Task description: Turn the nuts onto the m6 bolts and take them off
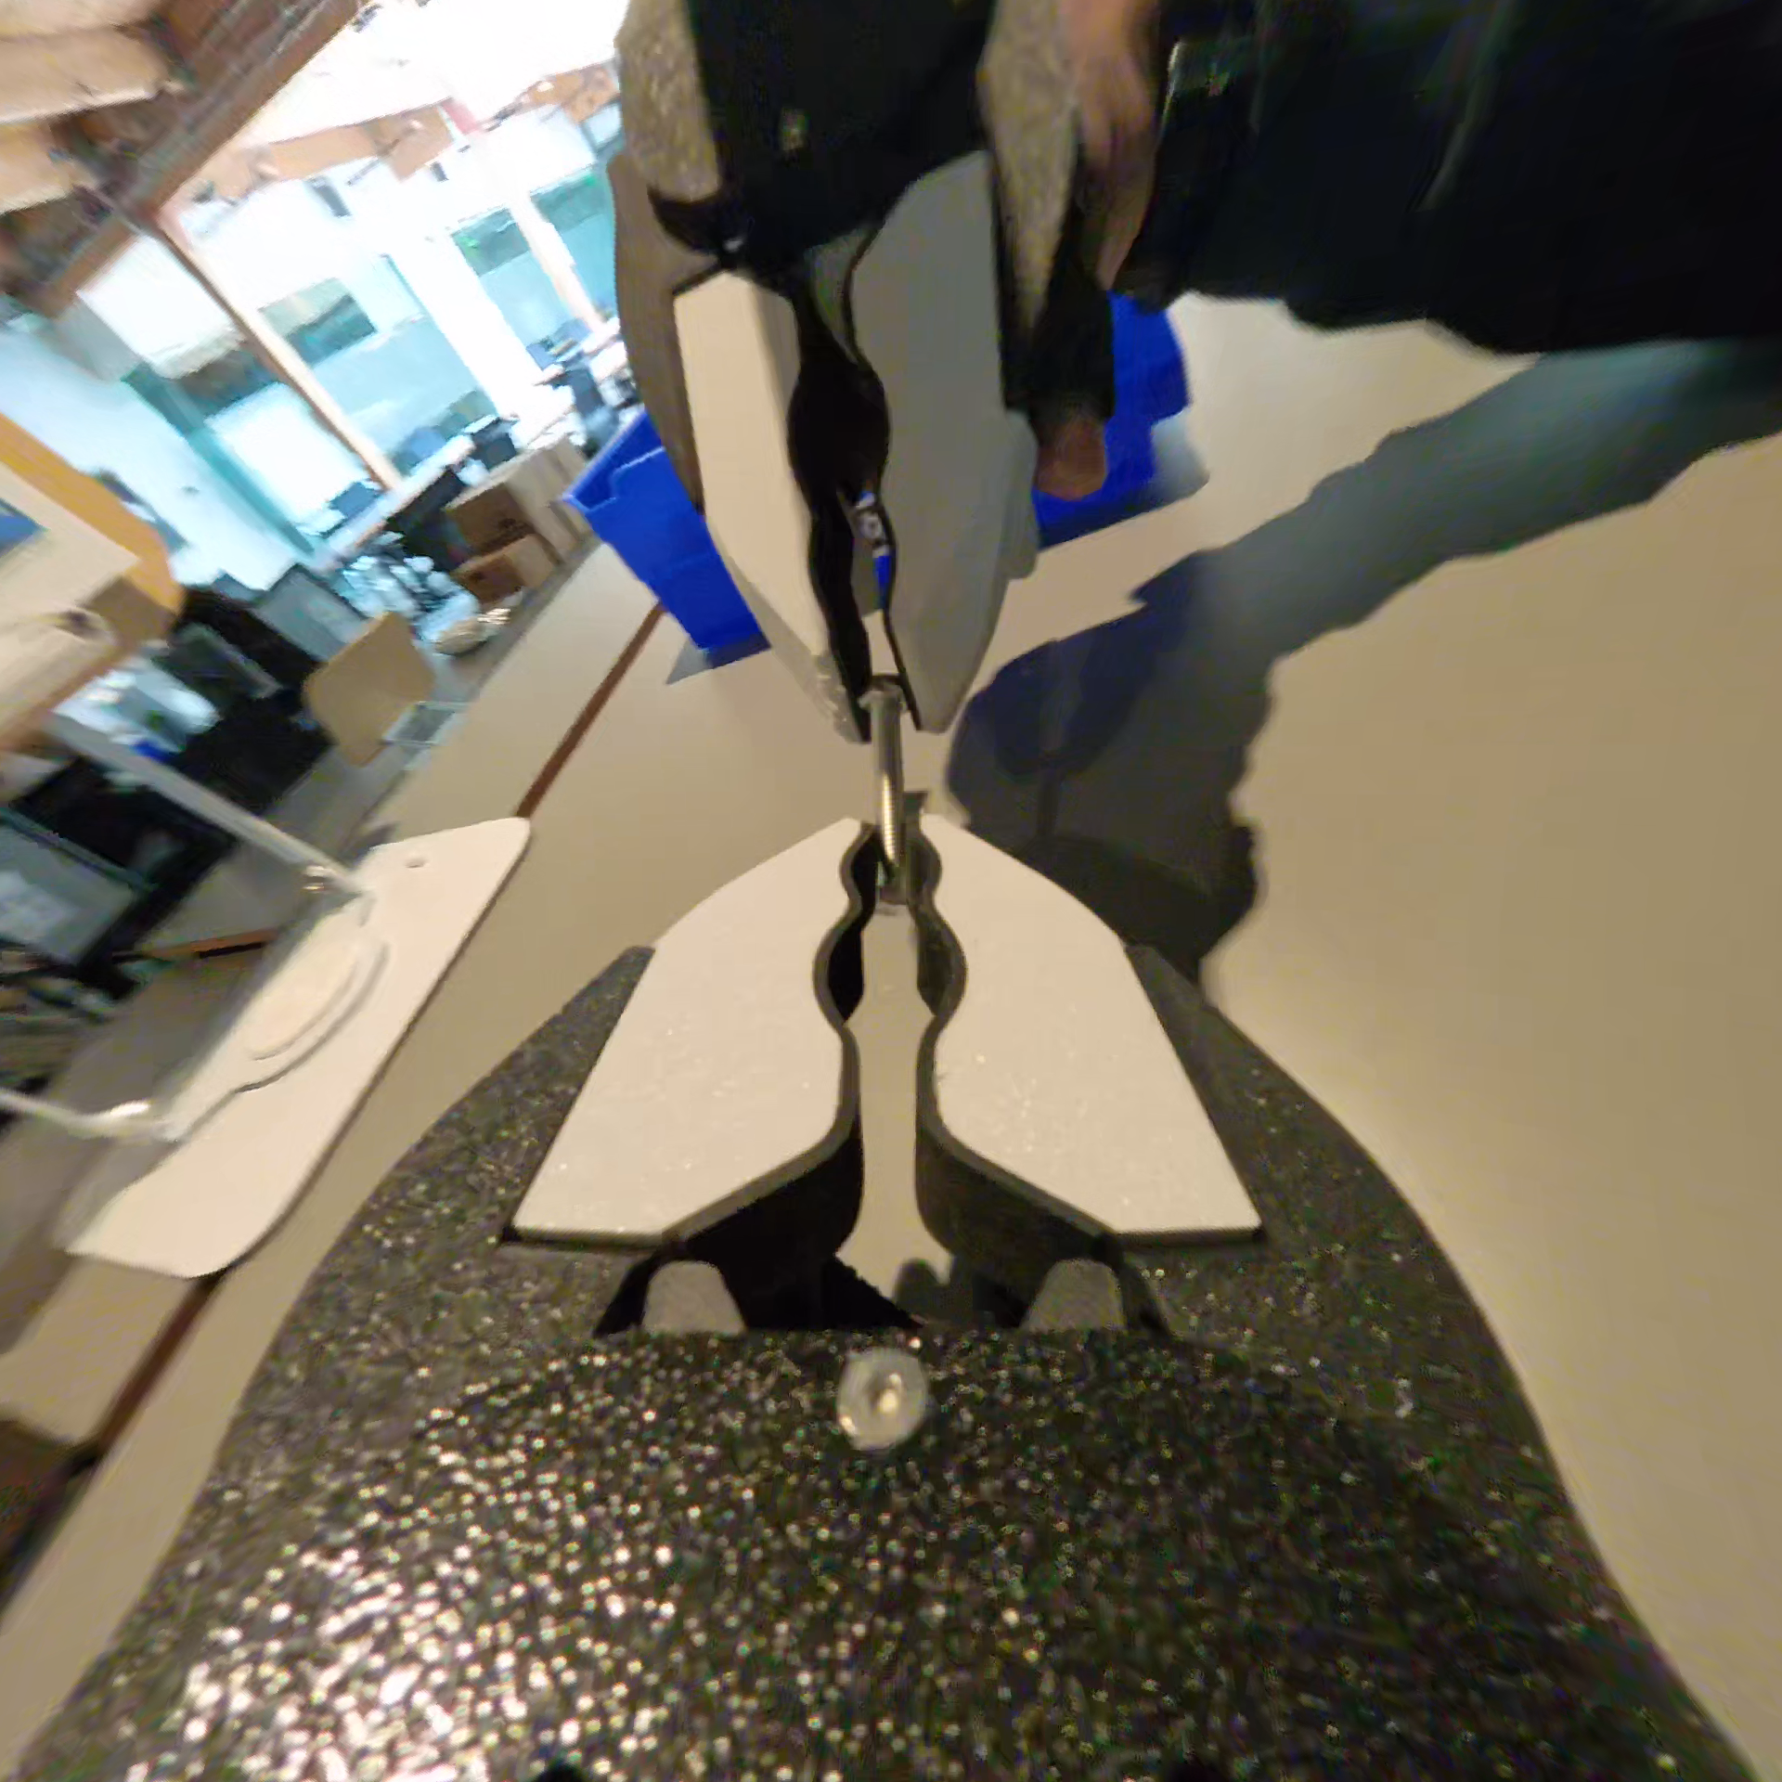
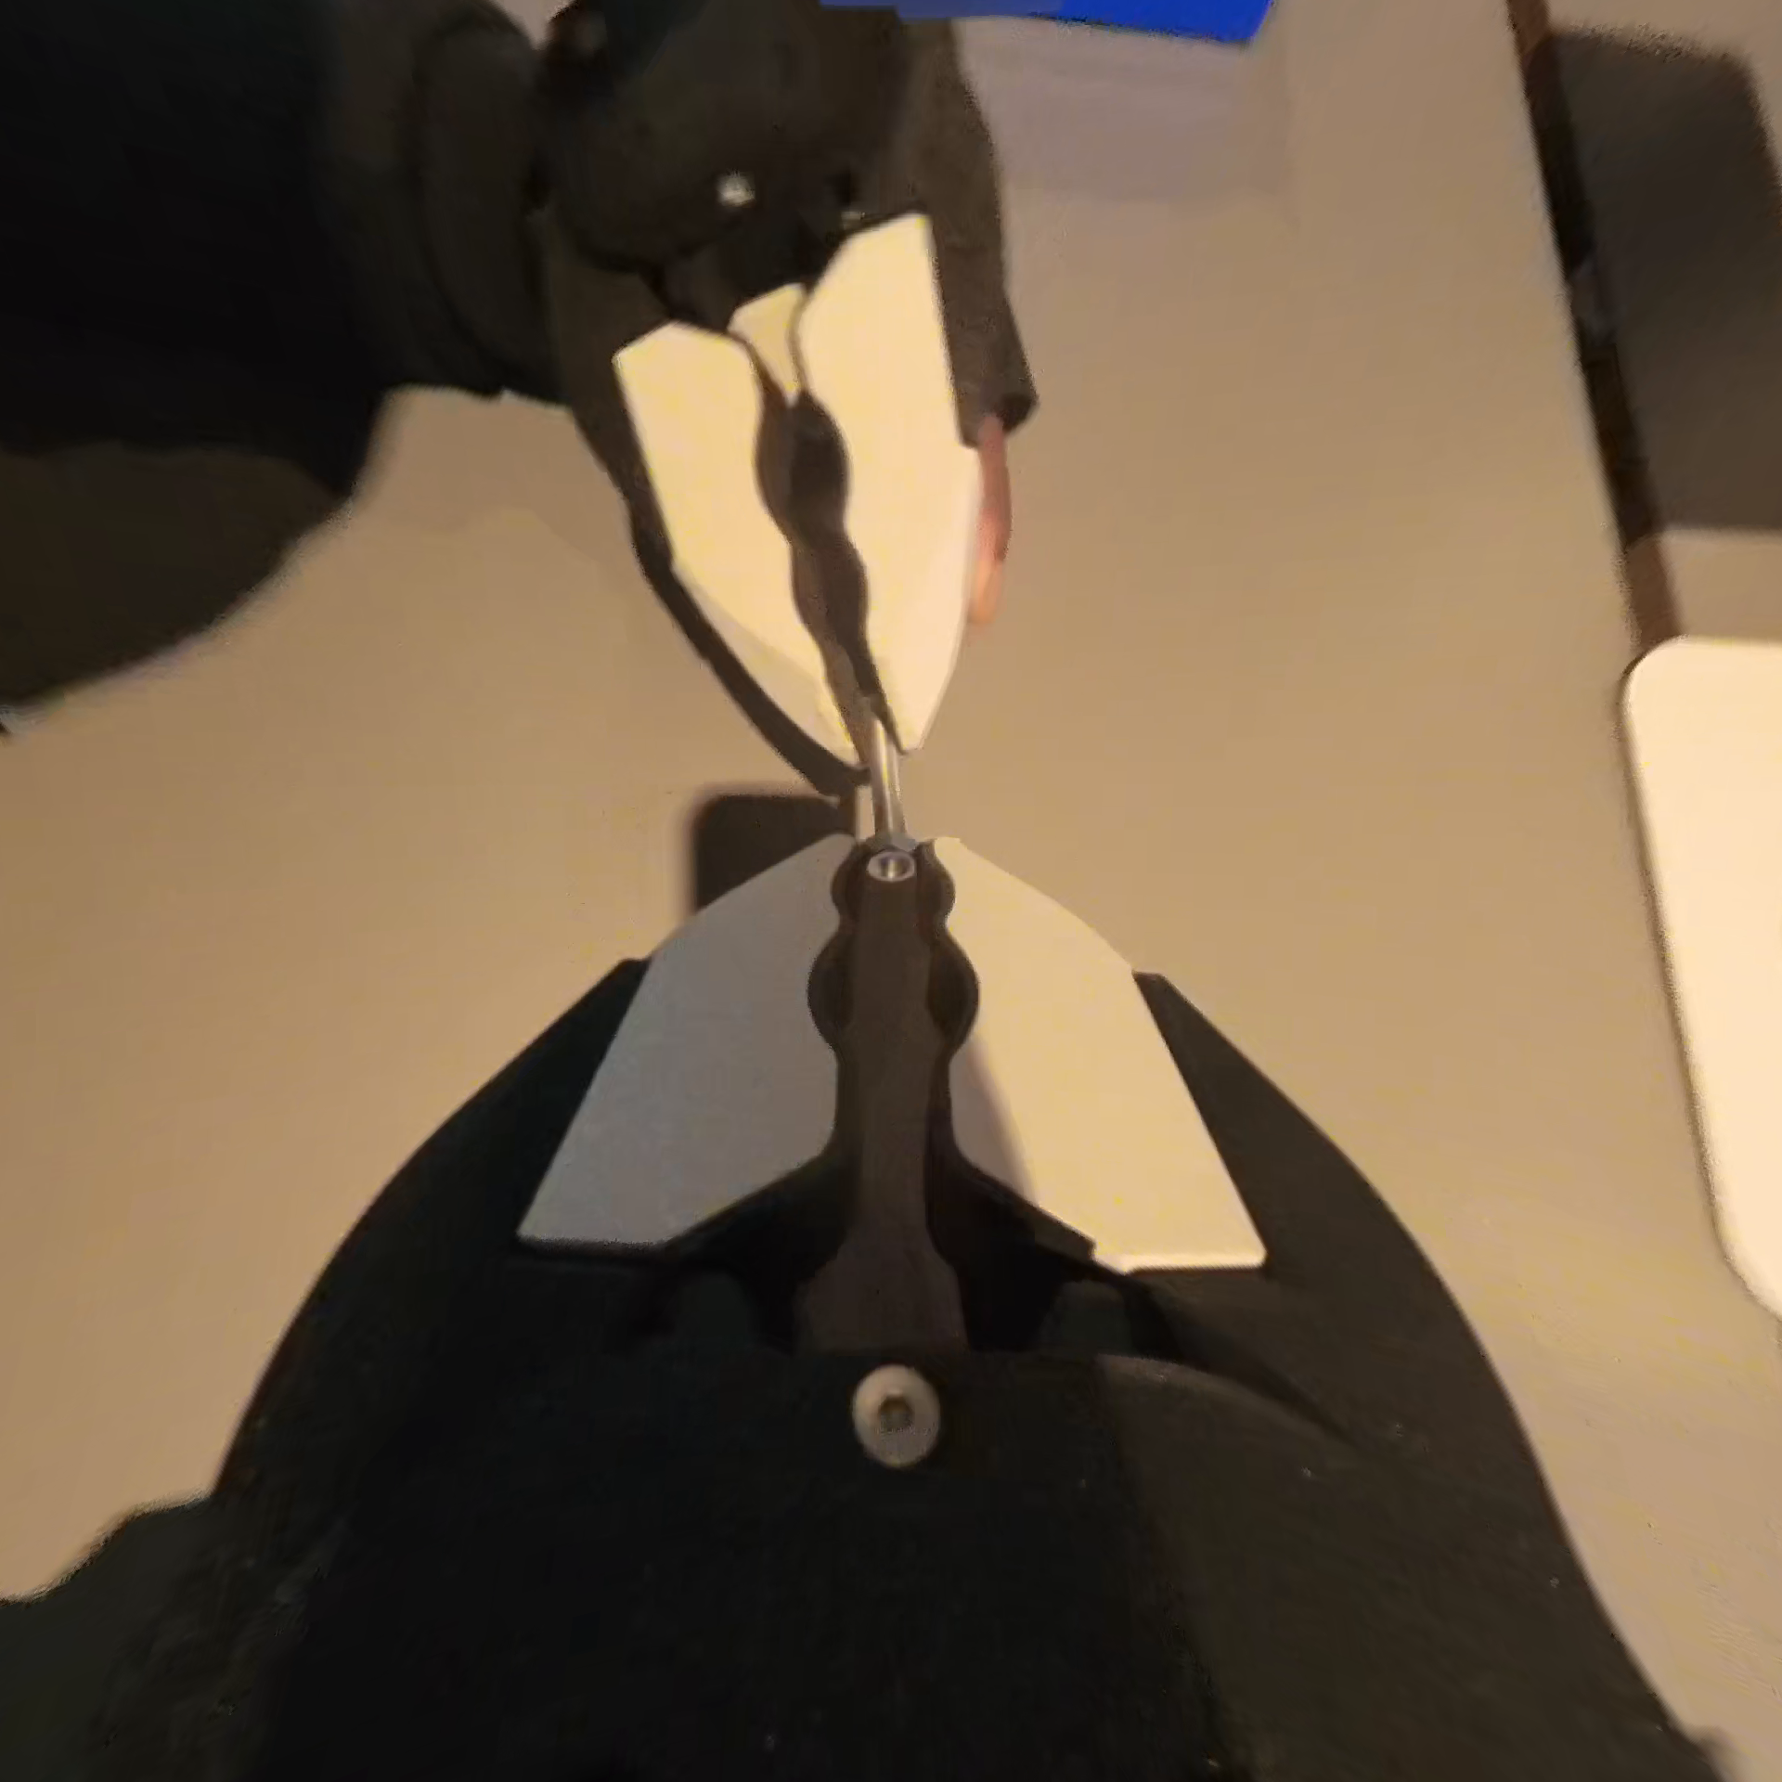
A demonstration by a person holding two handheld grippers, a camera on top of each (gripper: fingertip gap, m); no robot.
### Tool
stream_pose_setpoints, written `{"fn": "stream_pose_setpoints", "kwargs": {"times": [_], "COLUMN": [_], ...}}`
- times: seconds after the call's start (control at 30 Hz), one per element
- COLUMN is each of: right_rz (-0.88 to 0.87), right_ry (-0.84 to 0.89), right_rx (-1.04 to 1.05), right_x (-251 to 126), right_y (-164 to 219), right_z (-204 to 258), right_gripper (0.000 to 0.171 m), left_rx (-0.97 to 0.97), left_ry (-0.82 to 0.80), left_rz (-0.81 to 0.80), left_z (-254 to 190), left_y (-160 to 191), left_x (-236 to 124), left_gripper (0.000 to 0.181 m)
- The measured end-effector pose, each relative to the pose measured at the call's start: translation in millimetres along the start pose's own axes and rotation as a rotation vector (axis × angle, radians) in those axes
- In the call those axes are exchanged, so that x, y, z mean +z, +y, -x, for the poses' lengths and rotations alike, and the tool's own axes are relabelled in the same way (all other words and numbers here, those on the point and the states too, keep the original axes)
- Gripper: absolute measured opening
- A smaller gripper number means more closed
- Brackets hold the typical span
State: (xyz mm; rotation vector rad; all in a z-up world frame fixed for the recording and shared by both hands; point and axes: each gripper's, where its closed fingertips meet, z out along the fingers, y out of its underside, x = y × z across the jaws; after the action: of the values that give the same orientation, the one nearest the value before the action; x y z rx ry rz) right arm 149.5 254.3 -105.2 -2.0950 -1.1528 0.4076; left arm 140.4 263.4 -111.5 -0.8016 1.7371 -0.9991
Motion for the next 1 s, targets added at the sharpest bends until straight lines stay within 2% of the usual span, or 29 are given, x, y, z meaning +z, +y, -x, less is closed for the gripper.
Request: {"fn": "stream_pose_setpoints", "kwargs": {"times": [0.13,0.2,0.4,0.5,0.77,0.9,1.0], "right_rz": [-0.091,-0.118,-0.054,-0.014,-0.109,-0.109,-0.069], "right_ry": [-0.097,-0.110,-0.021,0.034,0.069,0.081,0.071], "right_rx": [0.362,0.426,0.212,0.048,-0.137,-0.125,-0.073], "right_x": [1,1,-6,-6,-9,-7,-2], "right_y": [-5,-5,3,5,-18,-20,-15], "right_z": [-11,-15,-16,-12,-2,-3,-5], "right_gripper": [0.010,0.010,0.043,0.048,0.028,0.023,0.012], "left_rx": [0.195,0.200,0.043,-0.061,-0.213,-0.211,-0.150], "left_ry": [-0.173,-0.199,-0.102,-0.026,0.072,0.075,0.032], "left_rz": [0.080,0.096,0.052,-0.018,-0.153,-0.153,-0.107], "left_z": [16,18,12,7,7,6,6], "left_y": [3,5,10,4,-13,-14,-9], "left_x": [0,1,4,2,-10,-9,-4], "left_gripper": [0.005,0.005,0.005,0.005,0.005,0.005,0.005]}}
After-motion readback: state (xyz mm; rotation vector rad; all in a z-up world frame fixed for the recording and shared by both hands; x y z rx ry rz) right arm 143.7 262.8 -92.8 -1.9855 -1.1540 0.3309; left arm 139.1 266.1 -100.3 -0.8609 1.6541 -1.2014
